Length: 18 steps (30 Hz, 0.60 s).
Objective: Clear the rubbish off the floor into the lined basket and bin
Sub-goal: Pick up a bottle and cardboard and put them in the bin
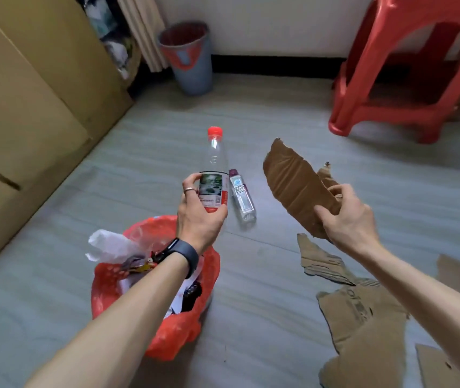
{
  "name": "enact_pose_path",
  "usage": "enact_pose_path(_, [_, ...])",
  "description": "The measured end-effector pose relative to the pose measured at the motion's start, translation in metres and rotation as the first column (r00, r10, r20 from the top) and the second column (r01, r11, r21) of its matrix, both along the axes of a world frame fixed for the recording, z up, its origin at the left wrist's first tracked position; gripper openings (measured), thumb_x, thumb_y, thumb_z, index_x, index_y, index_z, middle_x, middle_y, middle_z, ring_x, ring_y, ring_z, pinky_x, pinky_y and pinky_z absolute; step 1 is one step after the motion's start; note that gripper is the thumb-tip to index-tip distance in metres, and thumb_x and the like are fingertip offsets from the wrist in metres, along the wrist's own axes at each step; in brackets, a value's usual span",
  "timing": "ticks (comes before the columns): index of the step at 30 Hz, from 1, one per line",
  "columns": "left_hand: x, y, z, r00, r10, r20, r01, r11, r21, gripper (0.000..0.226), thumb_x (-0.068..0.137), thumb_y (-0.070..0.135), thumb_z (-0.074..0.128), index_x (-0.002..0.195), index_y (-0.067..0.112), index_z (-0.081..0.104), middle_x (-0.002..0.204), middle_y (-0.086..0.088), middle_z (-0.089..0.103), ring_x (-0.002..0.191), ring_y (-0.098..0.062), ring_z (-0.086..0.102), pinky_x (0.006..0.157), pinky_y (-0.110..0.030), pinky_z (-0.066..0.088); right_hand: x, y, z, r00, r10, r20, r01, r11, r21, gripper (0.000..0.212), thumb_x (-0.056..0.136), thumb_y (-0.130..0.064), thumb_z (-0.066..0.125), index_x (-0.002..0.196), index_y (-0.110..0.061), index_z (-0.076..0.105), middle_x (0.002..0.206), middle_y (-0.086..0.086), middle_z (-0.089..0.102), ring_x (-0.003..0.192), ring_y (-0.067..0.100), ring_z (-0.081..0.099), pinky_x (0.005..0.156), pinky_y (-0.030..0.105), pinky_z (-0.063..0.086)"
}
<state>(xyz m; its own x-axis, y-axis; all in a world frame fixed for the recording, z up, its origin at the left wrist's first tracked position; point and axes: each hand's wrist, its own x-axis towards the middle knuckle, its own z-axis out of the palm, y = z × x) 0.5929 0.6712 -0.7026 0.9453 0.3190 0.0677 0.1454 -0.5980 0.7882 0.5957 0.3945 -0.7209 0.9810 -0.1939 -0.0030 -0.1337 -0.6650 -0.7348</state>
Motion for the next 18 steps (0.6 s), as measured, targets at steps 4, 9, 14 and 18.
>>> enact_pose_path(4, [0.006, -0.018, 0.090, 0.990, 0.022, -0.140, -0.019, 1.000, 0.024, 0.070, 0.074, 0.029, 0.076, 0.130, 0.036, 0.034, 0.113, 0.000, 0.063, 0.086, -0.025, 0.065, 0.079, -0.035, 0.052, 0.001, -0.024, 0.101, 0.996, -0.002, -0.091, 0.004, 1.000, 0.020, 0.024, 0.086, -0.034, 0.068, 0.098, -0.035, 0.046, 0.082, -0.005, 0.067, 0.080, 0.029, 0.064, 0.067, 0.034, 0.044])
enact_pose_path(9, [0.001, -0.041, 0.246, 0.966, 0.081, -0.244, -0.088, 0.996, -0.019, 0.066, 0.072, 0.031, 0.077, 0.125, 0.038, 0.039, 0.109, 0.004, 0.064, 0.084, -0.021, 0.066, 0.075, -0.030, 0.050, 0.003, -0.049, 0.278, 0.990, 0.009, -0.137, -0.005, 1.000, 0.030, 0.022, 0.087, -0.031, 0.068, 0.103, -0.033, 0.052, 0.073, -0.013, 0.060, 0.073, 0.024, 0.061, 0.067, 0.037, 0.051])
enact_pose_path(14, [0.025, -0.047, 0.379, 0.936, 0.157, -0.316, -0.180, 0.983, -0.045, 0.068, 0.067, 0.035, 0.080, 0.123, 0.037, 0.041, 0.105, 0.006, 0.064, 0.086, -0.021, 0.064, 0.071, -0.028, 0.045, 0.019, -0.064, 0.425, 0.991, 0.007, -0.135, -0.001, 0.999, 0.047, 0.021, 0.086, -0.032, 0.070, 0.101, -0.033, 0.055, 0.069, -0.018, 0.061, 0.065, 0.006, 0.058, 0.060, 0.030, 0.042])
enact_pose_path(18, [0.064, -0.037, 0.452, 0.901, 0.181, -0.394, -0.266, 0.948, -0.173, 0.096, 0.063, 0.025, 0.082, 0.142, 0.030, 0.028, 0.112, 0.002, 0.062, 0.097, -0.024, 0.062, 0.081, -0.029, 0.045, 0.072, -0.057, 0.517, 0.989, 0.056, -0.136, -0.052, 0.998, 0.030, 0.021, 0.086, -0.030, 0.069, 0.103, -0.031, 0.057, 0.072, -0.010, 0.066, 0.071, 0.022, 0.066, 0.066, 0.036, 0.053])
